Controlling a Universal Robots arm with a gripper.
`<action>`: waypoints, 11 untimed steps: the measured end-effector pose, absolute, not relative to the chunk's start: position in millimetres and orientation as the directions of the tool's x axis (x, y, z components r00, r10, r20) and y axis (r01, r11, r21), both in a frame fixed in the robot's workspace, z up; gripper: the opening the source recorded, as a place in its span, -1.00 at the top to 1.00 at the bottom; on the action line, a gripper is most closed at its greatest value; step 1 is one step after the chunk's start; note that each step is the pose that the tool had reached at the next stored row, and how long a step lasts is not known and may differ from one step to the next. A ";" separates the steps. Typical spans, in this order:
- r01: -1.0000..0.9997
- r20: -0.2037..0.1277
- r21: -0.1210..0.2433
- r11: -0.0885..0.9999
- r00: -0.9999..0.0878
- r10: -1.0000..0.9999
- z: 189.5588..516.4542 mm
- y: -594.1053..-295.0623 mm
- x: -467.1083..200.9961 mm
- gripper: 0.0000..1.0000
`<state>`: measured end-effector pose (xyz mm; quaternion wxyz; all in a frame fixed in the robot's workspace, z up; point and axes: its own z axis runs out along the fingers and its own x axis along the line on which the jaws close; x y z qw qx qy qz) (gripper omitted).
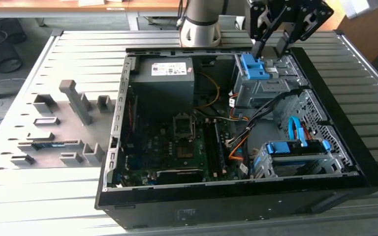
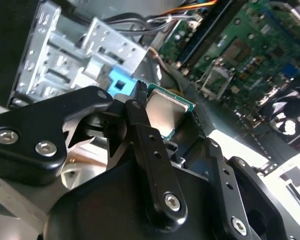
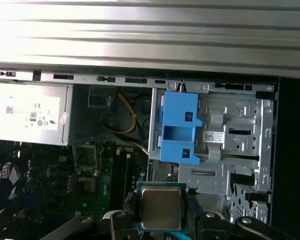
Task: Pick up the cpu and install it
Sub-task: 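Pick up the cpu and move it towards the insertion slot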
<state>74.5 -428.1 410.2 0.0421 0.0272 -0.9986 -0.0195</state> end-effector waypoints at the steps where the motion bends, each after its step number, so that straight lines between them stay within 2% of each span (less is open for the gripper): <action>1: -0.050 0.081 0.034 0.998 -0.995 -0.052 409.4 -428.1 72.7 0.05; 11: -0.041 0.081 0.034 0.999 -0.996 -0.043 407.1 -428.2 70.0 0.05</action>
